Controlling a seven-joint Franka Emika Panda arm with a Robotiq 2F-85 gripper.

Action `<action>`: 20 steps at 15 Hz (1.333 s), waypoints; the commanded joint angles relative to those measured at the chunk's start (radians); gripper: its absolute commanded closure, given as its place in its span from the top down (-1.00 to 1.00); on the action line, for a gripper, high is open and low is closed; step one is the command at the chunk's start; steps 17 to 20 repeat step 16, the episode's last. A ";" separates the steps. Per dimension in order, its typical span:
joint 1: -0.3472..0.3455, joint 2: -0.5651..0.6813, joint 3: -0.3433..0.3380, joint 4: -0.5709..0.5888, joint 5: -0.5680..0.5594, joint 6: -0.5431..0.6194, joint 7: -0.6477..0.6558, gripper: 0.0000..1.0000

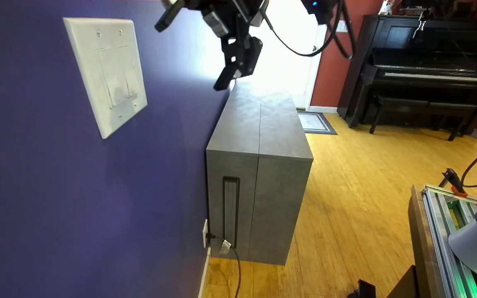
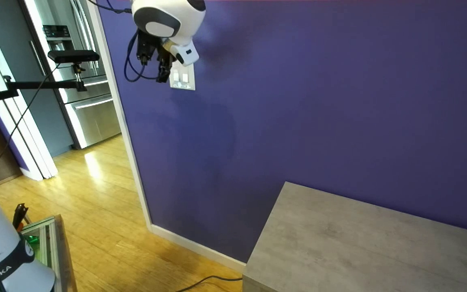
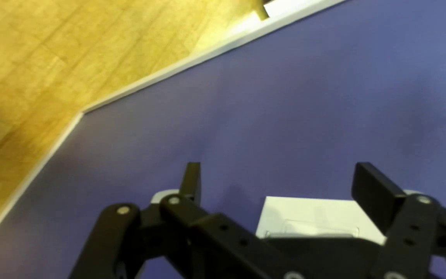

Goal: Switch on the light

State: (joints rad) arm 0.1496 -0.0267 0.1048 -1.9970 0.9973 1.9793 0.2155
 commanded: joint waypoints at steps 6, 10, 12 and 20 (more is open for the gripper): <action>-0.065 -0.213 0.000 0.172 -0.543 -0.468 0.294 1.00; -0.105 -0.213 -0.012 0.304 -0.747 -0.717 0.212 1.00; -0.107 -0.228 -0.005 0.261 -0.697 -0.666 0.233 1.00; -0.114 -0.223 -0.008 0.280 -0.724 -0.693 0.222 1.00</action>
